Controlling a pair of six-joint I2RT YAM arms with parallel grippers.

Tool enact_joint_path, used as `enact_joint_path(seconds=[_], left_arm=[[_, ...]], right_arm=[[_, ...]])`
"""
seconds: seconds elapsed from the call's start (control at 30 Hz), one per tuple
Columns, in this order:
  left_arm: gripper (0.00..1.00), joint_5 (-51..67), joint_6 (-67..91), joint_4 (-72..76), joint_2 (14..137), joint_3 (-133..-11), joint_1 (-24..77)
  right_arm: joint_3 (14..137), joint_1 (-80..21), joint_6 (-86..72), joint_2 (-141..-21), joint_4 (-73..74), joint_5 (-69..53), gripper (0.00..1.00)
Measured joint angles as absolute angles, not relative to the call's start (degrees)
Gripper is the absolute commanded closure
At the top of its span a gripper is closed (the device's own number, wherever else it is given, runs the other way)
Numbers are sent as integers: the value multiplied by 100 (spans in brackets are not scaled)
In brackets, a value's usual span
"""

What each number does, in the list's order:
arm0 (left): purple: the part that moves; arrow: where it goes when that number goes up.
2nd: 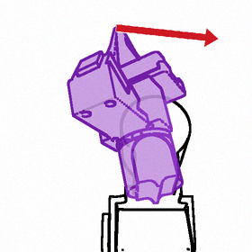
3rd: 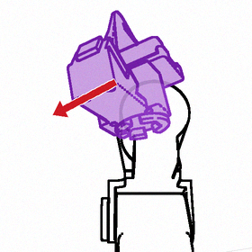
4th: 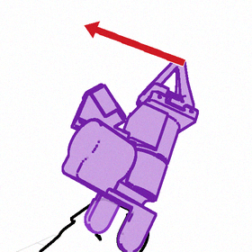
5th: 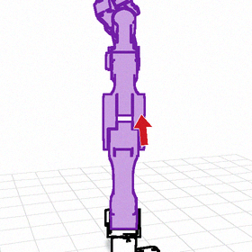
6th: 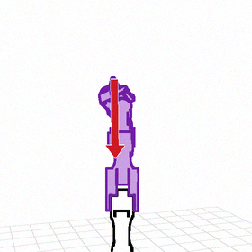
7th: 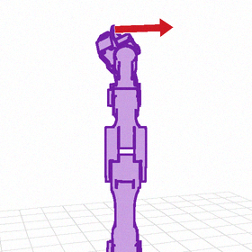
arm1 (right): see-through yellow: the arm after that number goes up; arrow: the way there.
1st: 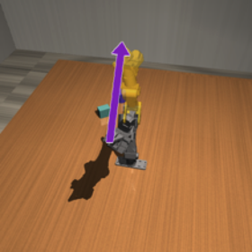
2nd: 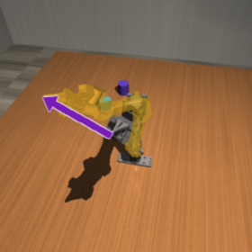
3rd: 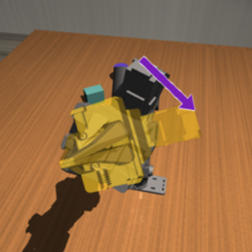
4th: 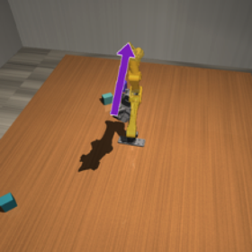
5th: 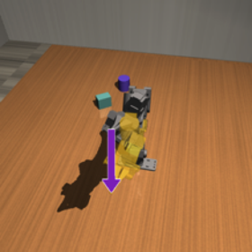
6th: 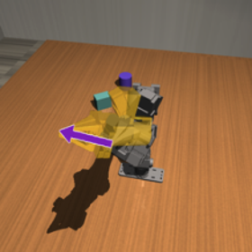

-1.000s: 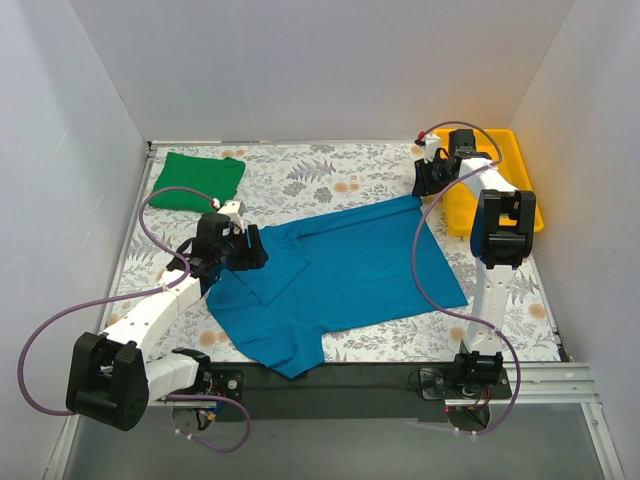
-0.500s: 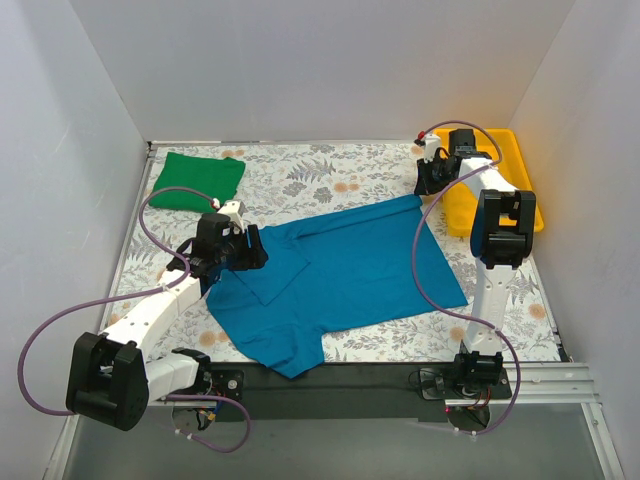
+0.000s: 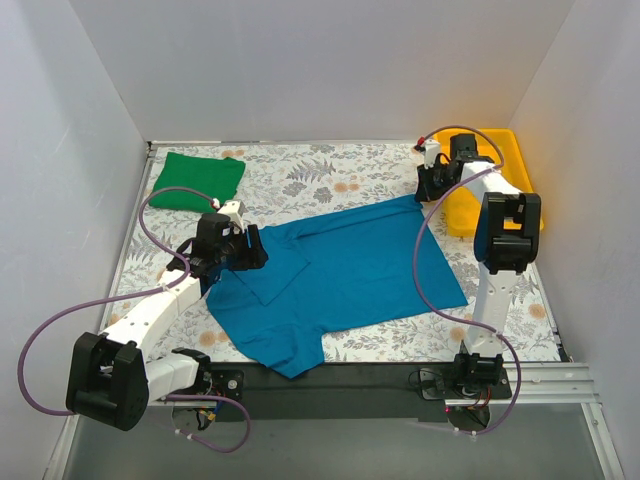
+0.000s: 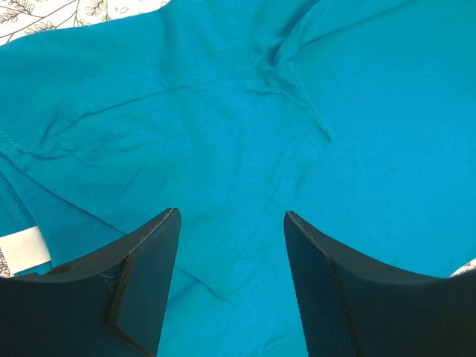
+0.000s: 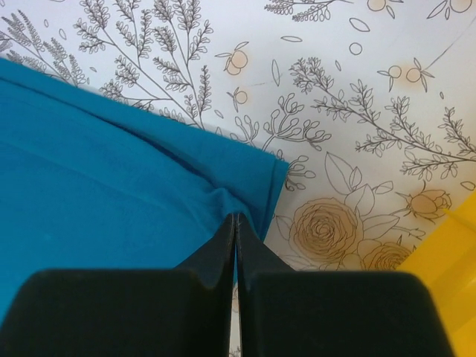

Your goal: Fold and stack the t-shirts

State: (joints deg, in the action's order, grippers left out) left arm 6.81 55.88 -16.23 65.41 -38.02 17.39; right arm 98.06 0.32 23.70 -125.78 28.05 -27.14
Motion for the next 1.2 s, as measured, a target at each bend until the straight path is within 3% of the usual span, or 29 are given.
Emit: enact_joint_path(seconds=[0.8, 1.2], left_arm=[[44, 888, 5568, -1525, 6613, -3802, 1739], [47, 1378, 5280, -1144, 8554, -4901, 1863]], right_arm=[[8755, 110, 2718, -11865, 2663, -2421, 99], [8742, 113, 2722, -11848, 2523, -2285, 99]])
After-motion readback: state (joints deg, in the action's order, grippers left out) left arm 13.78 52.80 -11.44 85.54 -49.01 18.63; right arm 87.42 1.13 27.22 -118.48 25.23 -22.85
